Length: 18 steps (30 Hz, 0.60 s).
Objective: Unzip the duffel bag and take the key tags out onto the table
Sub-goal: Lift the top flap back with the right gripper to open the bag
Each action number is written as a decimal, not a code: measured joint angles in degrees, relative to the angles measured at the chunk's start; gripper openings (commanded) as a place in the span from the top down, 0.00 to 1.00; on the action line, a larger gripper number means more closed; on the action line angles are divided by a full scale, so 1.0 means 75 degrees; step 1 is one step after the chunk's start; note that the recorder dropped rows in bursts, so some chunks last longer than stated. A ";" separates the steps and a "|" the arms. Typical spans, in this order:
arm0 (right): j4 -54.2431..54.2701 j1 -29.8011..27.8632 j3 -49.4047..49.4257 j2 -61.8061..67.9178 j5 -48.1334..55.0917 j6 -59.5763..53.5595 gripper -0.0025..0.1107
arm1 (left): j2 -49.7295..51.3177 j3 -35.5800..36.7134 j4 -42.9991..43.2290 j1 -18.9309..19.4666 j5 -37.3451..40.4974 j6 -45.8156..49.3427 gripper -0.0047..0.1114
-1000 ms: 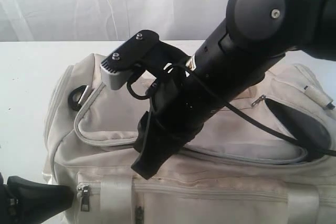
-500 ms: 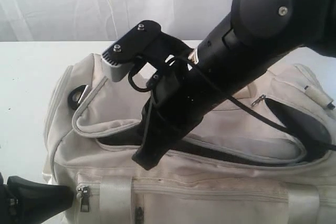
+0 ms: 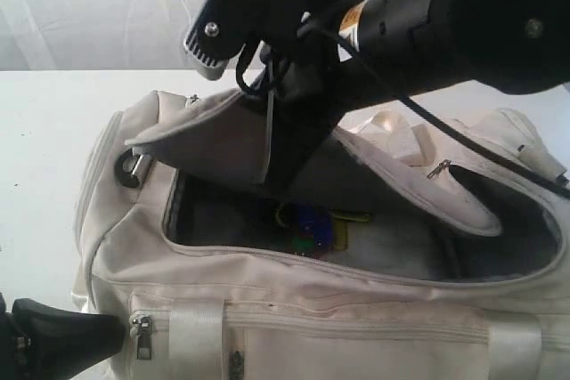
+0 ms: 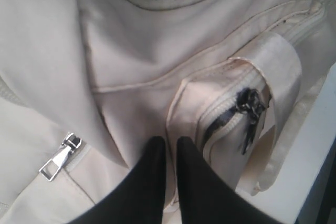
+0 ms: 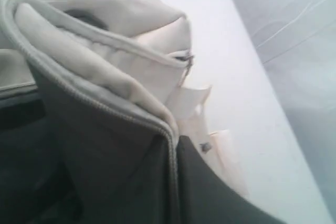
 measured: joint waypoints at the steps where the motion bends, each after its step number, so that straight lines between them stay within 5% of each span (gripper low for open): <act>1: -0.0246 -0.0055 0.0000 0.0050 -0.0239 0.0062 0.97 | 0.0000 0.0000 0.0000 0.0000 0.0000 0.0000 0.82; 18: -0.0728 -0.2449 0.0000 0.1614 -0.4612 0.2908 0.97 | 0.0000 0.0000 0.0000 0.0000 -0.0014 0.0000 0.82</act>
